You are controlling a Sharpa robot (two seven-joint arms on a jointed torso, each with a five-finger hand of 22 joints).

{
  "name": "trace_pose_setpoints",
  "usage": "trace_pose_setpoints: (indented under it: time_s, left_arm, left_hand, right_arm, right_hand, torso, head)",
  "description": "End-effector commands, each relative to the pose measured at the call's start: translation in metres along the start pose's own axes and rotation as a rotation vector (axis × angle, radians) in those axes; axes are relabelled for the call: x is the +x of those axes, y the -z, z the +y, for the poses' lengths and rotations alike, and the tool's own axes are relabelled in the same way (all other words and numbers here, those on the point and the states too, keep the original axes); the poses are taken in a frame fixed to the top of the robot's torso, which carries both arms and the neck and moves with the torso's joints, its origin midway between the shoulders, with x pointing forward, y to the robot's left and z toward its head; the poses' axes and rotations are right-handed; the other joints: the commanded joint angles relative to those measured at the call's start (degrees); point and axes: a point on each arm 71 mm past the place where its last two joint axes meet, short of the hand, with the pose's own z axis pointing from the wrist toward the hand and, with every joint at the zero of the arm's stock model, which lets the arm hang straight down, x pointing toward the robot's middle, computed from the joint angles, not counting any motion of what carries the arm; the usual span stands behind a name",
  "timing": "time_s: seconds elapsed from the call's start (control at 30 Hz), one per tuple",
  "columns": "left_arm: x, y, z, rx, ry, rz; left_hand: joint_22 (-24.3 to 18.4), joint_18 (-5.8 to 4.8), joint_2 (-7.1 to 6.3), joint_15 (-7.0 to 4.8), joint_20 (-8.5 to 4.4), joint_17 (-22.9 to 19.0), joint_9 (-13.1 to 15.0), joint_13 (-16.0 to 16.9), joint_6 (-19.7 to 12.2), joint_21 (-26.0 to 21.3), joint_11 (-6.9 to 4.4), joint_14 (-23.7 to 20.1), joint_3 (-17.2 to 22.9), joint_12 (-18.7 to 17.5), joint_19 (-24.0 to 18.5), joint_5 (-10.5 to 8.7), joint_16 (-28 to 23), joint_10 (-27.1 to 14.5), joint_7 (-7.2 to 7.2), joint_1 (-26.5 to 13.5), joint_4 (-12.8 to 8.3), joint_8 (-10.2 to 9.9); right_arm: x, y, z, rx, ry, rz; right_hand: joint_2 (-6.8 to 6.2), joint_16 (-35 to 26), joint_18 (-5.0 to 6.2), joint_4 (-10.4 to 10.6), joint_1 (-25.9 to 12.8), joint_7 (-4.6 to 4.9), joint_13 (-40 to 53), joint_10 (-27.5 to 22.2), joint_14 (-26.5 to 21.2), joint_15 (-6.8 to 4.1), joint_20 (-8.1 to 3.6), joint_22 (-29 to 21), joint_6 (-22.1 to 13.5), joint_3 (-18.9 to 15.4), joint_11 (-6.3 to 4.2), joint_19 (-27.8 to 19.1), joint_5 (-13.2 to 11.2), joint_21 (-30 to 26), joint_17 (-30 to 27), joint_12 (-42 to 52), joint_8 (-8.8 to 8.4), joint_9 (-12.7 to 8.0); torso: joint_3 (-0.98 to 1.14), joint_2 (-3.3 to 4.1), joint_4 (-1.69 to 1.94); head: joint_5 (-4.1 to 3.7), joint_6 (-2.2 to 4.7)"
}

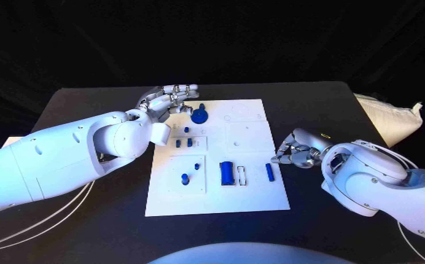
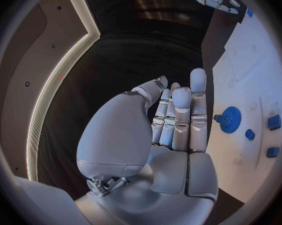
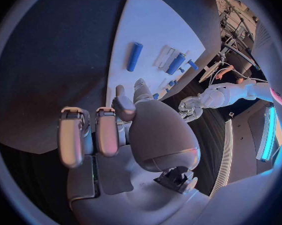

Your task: Assemble the parts on the task board

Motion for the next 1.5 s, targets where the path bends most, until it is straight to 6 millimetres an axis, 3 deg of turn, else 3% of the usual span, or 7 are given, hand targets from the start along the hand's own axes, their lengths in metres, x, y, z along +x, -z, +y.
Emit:
trace_pose_setpoints:
  time_s: [0.03, 0.17, 0.3, 0.43, 0.8, 1.3, 1.5]
  left_arm:
    - [0.002, 0.000, 0.000, 0.004, 0.003, 0.021]
    - [0.002, -0.001, 0.001, 0.003, 0.004, 0.022]
    - [0.002, -0.001, 0.001, 0.001, 0.004, 0.022]
    - [0.002, -0.001, 0.002, 0.002, -0.001, 0.021]
    - [0.000, 0.000, 0.002, 0.001, -0.007, 0.020]
    - [0.001, 0.000, 0.002, -0.002, -0.006, 0.023]
    - [0.001, 0.000, 0.002, -0.003, -0.005, 0.025]
  left_hand:
    - [-0.07, 1.08, 0.07, -0.08, 0.42, -0.06, 0.09, 0.08, -0.47, -0.26, -0.07, -0.48, -0.39, 0.20, -0.16, 0.23, 0.34, -0.45, 0.04, -0.29, -0.06, 0.34]
    - [-0.07, 1.08, 0.07, -0.08, 0.42, -0.06, 0.09, 0.08, -0.47, -0.26, -0.07, -0.48, -0.39, 0.20, -0.16, 0.23, 0.34, -0.45, 0.04, -0.29, -0.06, 0.34]
    - [-0.07, 1.08, 0.07, -0.08, 0.42, -0.06, 0.09, 0.08, -0.47, -0.26, -0.07, -0.48, -0.39, 0.20, -0.16, 0.23, 0.34, -0.45, 0.04, -0.29, -0.06, 0.34]
    - [-0.07, 1.08, 0.07, -0.08, 0.42, -0.06, 0.09, 0.08, -0.47, -0.26, -0.07, -0.48, -0.39, 0.20, -0.16, 0.23, 0.34, -0.45, 0.04, -0.29, -0.06, 0.34]
    - [-0.08, 1.08, 0.08, -0.07, 0.44, -0.13, 0.09, 0.09, -0.56, -0.29, -0.06, -0.53, -0.41, 0.35, -0.17, 0.24, 0.36, -0.58, 0.04, -0.31, -0.09, 0.41]
    - [-0.08, 1.08, 0.08, -0.07, 0.44, -0.13, 0.09, 0.09, -0.56, -0.29, -0.06, -0.53, -0.41, 0.35, -0.17, 0.24, 0.36, -0.58, 0.04, -0.31, -0.09, 0.41]
    - [-0.08, 1.08, 0.08, -0.07, 0.44, -0.13, 0.09, 0.09, -0.56, -0.29, -0.06, -0.53, -0.41, 0.35, -0.17, 0.24, 0.36, -0.58, 0.04, -0.31, -0.09, 0.41]
  right_arm:
    - [0.004, 0.000, -0.004, 0.001, 0.070, 0.022]
    - [0.008, -0.001, -0.005, 0.004, 0.085, 0.041]
    - [0.015, 0.001, -0.001, -0.010, 0.089, 0.064]
    - [0.020, 0.003, 0.004, -0.024, 0.085, 0.075]
    - [0.025, 0.003, 0.012, -0.048, 0.096, 0.076]
    - [0.035, -0.005, 0.019, -0.078, 0.215, 0.063]
    - [0.042, -0.006, 0.024, -0.099, 0.301, 0.068]
  right_hand:
    - [-0.48, 0.06, -0.15, 0.61, -1.09, -0.02, 0.13, 0.24, 3.54, 0.27, 0.25, 3.08, 0.66, -0.14, 0.11, -0.12, -0.56, -0.22, 0.98, -0.19, 0.06, -0.04]
    - [-1.46, 0.05, -0.15, 1.88, -2.38, -0.21, 0.18, 0.31, 3.54, 0.18, 0.20, 3.09, 1.38, -0.72, -0.01, -0.14, -0.62, -0.24, 1.02, -0.32, 0.19, 0.16]
    - [-2.93, 0.00, -0.16, 3.61, -3.98, -0.43, 0.30, 0.39, 3.53, 0.06, 0.07, 3.14, 1.84, -2.03, -0.17, -0.13, 1.82, -0.23, 1.03, -0.45, 0.25, 0.56]
    - [-3.48, -0.02, -0.14, 4.35, -4.54, -0.50, 0.40, 0.44, 3.54, 0.01, 0.02, 3.09, 1.97, -2.68, -0.22, -0.18, 1.29, -0.28, 1.05, -0.50, 0.24, 0.84]
    - [-2.57, -0.10, -0.14, 2.86, -0.86, -0.59, 0.54, 0.39, 3.53, -0.15, -0.12, 3.12, 2.03, -1.58, -0.37, -0.18, 1.58, -0.29, 1.05, -0.69, 0.19, 1.41]
    - [-1.64, -0.53, -0.08, -0.45, 5.79, -0.44, -0.03, -0.17, 3.42, -0.14, -0.16, 2.86, 1.68, 2.65, -0.35, -0.41, -3.43, -0.55, 0.72, -2.23, -0.85, 1.50]
    - [-2.16, -0.51, -0.12, -1.18, 7.21, -0.39, 0.02, -0.14, 3.45, -0.11, -0.16, 2.98, 2.03, 5.25, -0.31, -0.36, -7.60, -0.54, 0.90, -2.45, -1.31, 1.41]
  torso:
    - [0.13, -0.03, -0.08]
    - [0.06, -0.11, 0.00]
    - [0.02, -0.06, 0.12]
    - [0.02, -0.02, 0.14]
    - [-0.07, -0.07, 0.13]
    - [-0.12, 0.04, 0.54]
    - [-0.12, 0.07, 0.60]
  head:
    - [-0.30, -0.07]
    - [-0.47, -0.07]
    - [-0.40, -0.04]
    - [-0.22, -0.06]
    - [-0.29, -0.23]
    - [-0.28, -0.38]
    - [-0.26, -0.39]
